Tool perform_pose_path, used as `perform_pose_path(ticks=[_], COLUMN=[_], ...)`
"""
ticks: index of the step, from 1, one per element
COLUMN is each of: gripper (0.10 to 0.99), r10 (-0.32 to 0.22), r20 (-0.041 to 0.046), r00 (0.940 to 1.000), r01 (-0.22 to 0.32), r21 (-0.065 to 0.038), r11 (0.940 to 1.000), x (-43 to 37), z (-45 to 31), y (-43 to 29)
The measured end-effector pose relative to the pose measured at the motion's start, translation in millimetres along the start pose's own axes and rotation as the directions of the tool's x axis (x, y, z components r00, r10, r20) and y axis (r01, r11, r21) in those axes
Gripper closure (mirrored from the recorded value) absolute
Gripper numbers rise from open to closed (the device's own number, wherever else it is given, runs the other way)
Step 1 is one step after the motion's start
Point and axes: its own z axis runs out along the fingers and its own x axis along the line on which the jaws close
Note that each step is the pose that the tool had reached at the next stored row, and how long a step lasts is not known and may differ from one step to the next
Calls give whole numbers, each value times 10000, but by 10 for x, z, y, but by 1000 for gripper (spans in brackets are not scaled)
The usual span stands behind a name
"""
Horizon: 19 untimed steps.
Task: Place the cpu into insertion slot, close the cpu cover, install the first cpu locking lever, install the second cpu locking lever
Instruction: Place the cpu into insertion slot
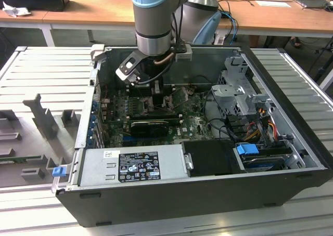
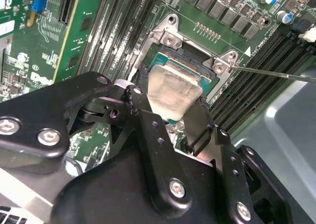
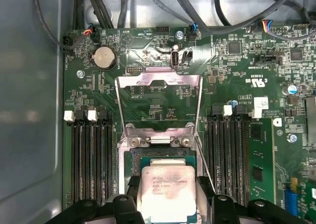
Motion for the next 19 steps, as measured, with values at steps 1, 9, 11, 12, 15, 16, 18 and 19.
perform_pose_path(ticks=[1, 9, 11, 12, 15, 16, 18, 19], gripper=[557, 557, 557, 557, 557, 557, 557, 557], r10=[14, 107, 106, 105, 104, 105, 105, 105], r20=[2, 9, 9, 9, 11, 12, 9, 10], r00=[10000, 9999, 9999, 9999, 9999, 9999, 9999, 9999], r01=[-14, -107, -106, -105, -104, -105, -105, -105], r21=[1, -1, -2, -2, 0, 1, -1, -1], r11=[10000, 9999, 9999, 9999, 9999, 9999, 9999, 9999], x=[4, 44, 53, 57, 59, 59, 59, 59], z=[11, 73, 96, 106, 120, 120, 122, 122], y=[-2, 6, 5, 5, 3, 3, 3, 3])
